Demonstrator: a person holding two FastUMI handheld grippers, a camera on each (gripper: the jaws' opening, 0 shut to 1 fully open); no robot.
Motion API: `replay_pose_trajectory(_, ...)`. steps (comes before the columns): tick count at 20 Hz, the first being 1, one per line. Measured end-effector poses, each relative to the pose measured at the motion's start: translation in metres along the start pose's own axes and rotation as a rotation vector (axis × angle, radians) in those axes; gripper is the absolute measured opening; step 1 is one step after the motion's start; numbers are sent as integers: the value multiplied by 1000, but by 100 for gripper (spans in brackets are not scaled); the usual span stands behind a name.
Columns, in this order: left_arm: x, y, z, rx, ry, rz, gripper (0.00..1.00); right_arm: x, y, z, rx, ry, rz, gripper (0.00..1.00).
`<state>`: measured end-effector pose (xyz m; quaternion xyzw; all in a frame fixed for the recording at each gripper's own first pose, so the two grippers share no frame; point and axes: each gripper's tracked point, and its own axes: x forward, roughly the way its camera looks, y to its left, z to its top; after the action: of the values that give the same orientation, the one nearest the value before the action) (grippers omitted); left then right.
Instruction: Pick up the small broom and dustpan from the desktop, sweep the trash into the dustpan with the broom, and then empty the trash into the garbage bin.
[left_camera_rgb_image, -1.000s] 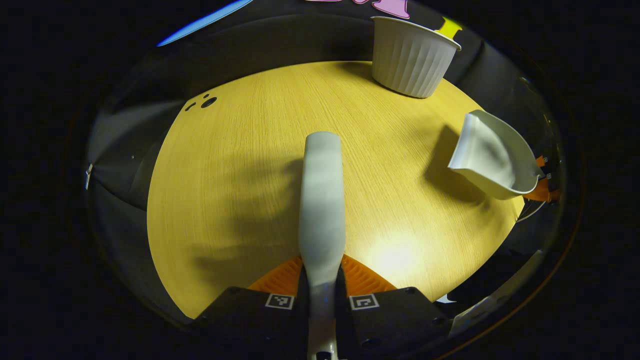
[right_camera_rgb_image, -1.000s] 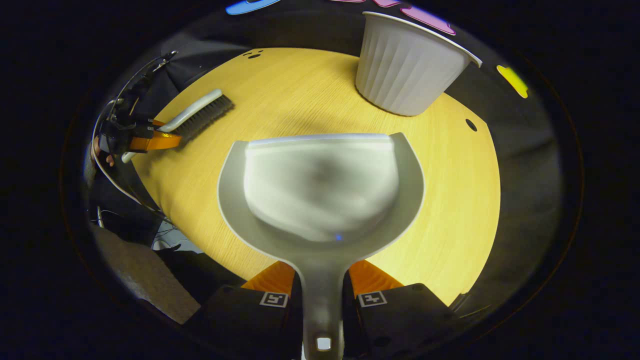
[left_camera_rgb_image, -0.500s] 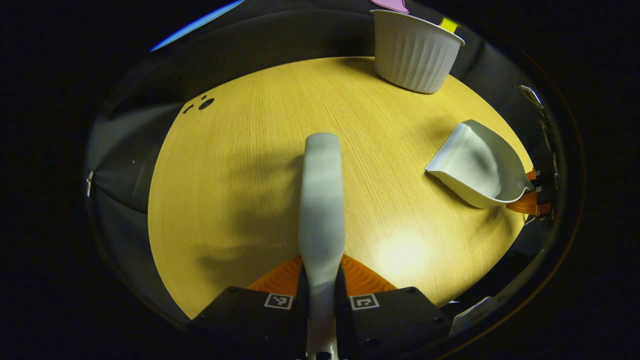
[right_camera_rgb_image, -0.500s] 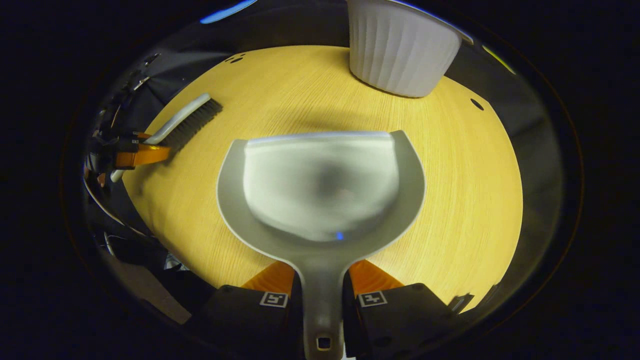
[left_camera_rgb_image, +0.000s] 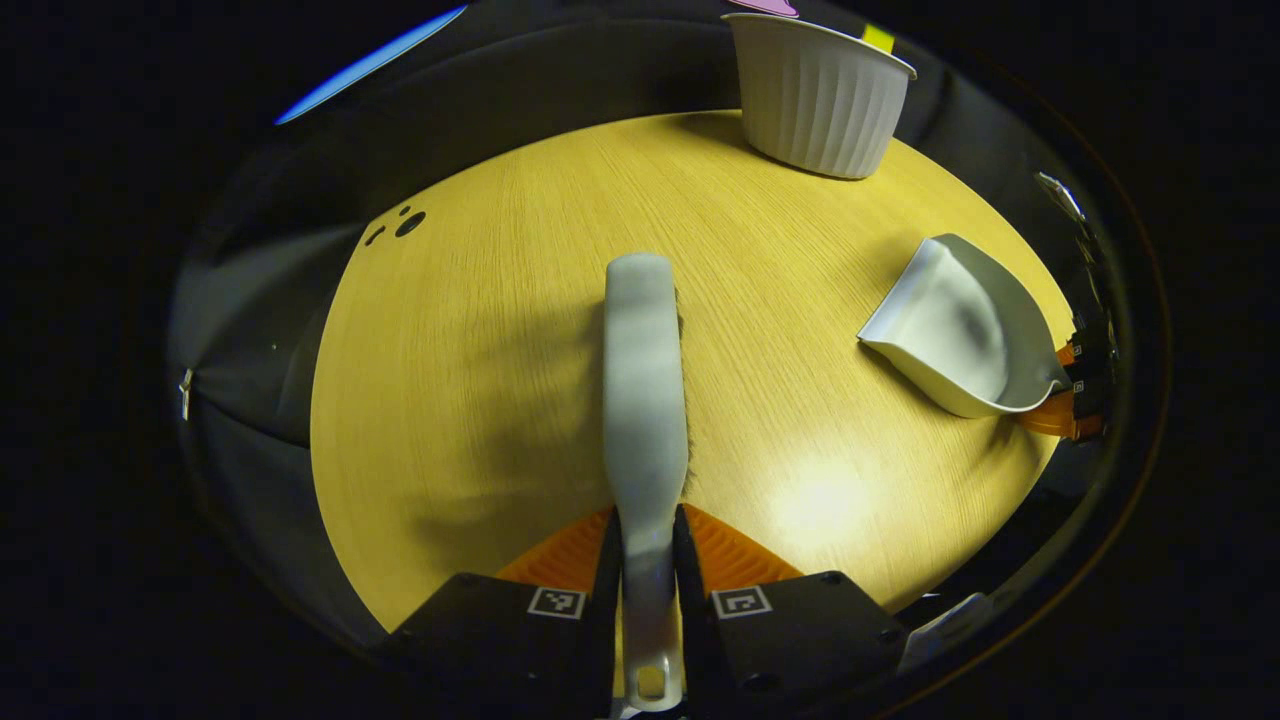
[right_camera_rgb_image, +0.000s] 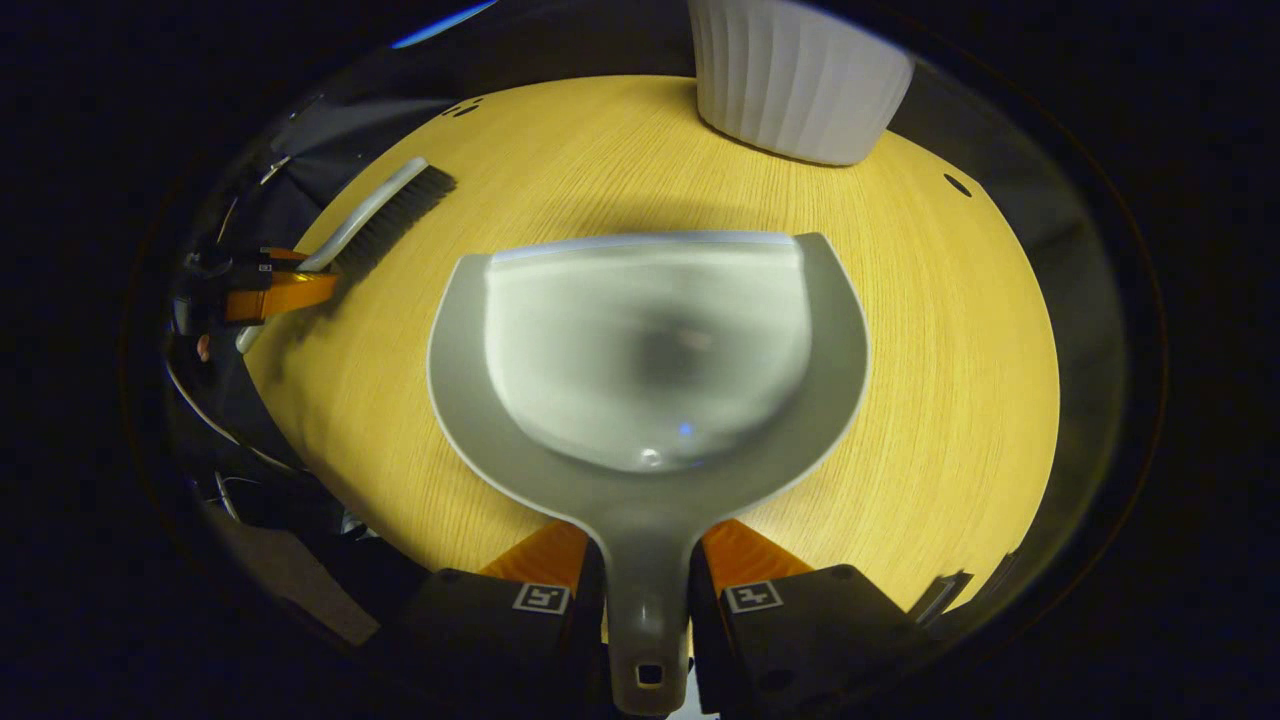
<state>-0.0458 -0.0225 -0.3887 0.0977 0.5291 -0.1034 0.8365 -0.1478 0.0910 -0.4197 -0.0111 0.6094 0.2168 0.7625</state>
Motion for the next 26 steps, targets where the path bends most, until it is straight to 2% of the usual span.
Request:
replay_pose_trajectory(2, -4, 1, -2, -6, -1, 4, 33, -8, 3, 2, 8, -6, 15, 43)
replay_pose_trajectory(3, -7, 3, -1, -6, -3, 10, 38, -13, 4, 4, 2, -16, 19, 43)
replay_pose_trajectory(4, -11, 5, -2, -1, -10, 20, 38, -20, 4, 4, -8, -28, 20, 43)
replay_pose_trajectory(5, -17, 8, -2, 7, -20, 35, 33, -27, 3, 6, -19, -43, 19, 43)
replay_pose_trajectory(12, -78, 1, 25, -23, -162, 70, 34, -100, -2, 38, -46, -227, 44, 43)
replay_pose_trajectory(17, -148, -17, 75, -52, -401, 145, 34, -173, -24, 91, -55, -491, 27, 43)
replay_pose_trajectory(20, -196, -44, 108, -94, -582, 185, 34, -216, -38, 120, -103, -659, 18, 43)
replay_pose_trajectory(26, -276, -96, 134, -281, -823, 231, 34, -287, -35, 141, -192, -882, 107, 43)
